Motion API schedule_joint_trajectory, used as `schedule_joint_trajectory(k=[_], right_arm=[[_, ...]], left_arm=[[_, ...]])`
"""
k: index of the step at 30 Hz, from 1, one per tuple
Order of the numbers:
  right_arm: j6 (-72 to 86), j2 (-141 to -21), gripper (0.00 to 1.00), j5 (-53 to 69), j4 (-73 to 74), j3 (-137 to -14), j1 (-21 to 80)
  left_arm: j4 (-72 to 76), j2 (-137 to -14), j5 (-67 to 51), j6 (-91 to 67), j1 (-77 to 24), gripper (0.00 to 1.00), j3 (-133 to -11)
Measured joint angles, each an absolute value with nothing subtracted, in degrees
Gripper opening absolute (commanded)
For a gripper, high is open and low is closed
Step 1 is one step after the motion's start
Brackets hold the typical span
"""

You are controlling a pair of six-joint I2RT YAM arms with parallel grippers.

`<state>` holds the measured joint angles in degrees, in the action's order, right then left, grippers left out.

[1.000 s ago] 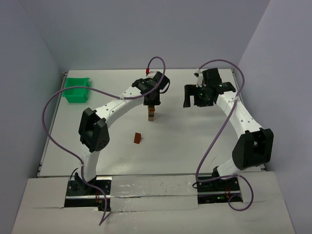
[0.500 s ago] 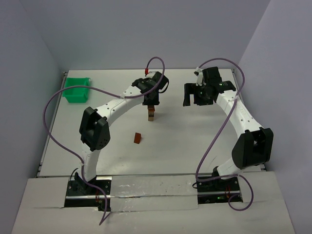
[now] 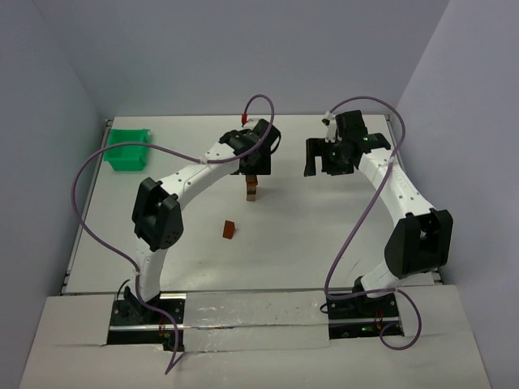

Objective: Build the wood block tower

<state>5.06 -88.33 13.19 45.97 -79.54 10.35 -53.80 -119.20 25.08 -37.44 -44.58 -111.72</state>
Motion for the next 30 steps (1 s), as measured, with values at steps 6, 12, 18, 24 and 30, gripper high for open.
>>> schedule_joint_trajectory(k=[6,12,18,24,30], right_arm=[[5.1,-88.3,1.00,13.3,46.0,-79.7,10.3],[4.7,-87.4,1.00,14.4,45.5,-78.9,10.3],[2.7,-81.8,1.00,17.4,43.7,-74.7,10.3],[1.7,-78.6,1.00,20.8,43.0,-72.6,10.3],[1.6,-78.6,1.00,22.0,42.9,-71.6,10.3]], left_arm=[[-50.8,-116.0,22.2,-35.2,-44.3,0.92,-108.0],[-36.1,-93.1,15.7,-24.4,-43.1,0.94,-82.7],[-27.9,-66.9,8.0,-13.0,-40.6,0.88,-64.8],[-26.8,-70.7,5.4,-11.3,-41.2,0.85,-61.2],[-28.9,-80.8,5.4,-13.1,-42.8,0.84,-61.0]])
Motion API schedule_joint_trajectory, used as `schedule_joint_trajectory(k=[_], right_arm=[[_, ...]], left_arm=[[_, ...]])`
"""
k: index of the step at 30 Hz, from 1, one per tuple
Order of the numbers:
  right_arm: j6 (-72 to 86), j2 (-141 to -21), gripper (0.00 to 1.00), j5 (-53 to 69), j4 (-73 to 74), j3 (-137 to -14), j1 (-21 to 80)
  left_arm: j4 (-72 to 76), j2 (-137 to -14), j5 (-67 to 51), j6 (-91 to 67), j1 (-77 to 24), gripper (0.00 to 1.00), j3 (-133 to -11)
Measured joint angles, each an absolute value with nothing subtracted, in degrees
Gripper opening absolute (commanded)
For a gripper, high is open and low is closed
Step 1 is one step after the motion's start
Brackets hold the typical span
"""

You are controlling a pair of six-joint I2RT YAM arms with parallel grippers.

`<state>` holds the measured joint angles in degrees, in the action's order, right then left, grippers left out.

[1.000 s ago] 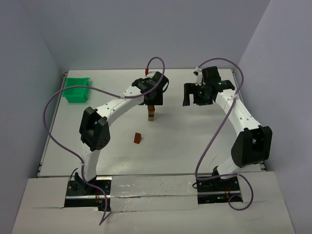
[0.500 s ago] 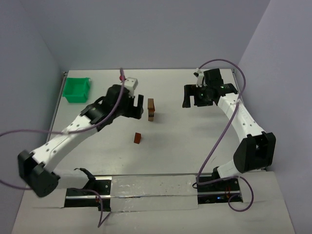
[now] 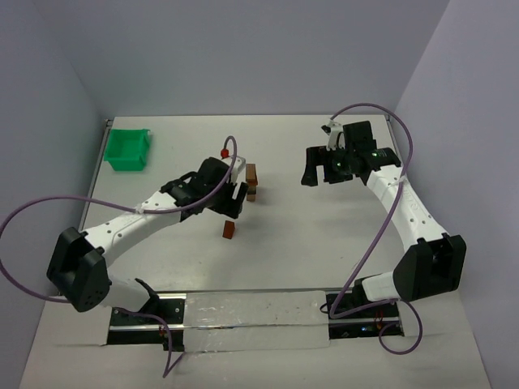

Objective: Build the wood block tower

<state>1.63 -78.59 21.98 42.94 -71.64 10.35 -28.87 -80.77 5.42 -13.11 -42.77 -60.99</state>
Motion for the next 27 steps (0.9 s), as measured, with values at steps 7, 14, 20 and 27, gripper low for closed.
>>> schedule_joint_trajectory(k=[7,14,20,27], right_arm=[[1.6,-78.2,1.00,21.9,42.9,-70.8,10.3],[1.6,-78.1,1.00,21.7,43.0,-70.5,10.3],[1.6,-78.1,1.00,21.7,43.0,-70.5,10.3],[1.5,-78.1,1.00,21.7,43.0,-70.5,10.3]], left_arm=[[-29.9,-84.8,6.4,-16.3,-46.1,0.81,-60.7],[-30.8,-89.4,7.9,-19.3,-46.6,0.76,-60.7],[-31.6,-93.0,8.8,-20.7,-46.6,0.74,-60.7],[-32.0,-95.1,9.6,-21.2,-46.5,0.69,-61.2]])
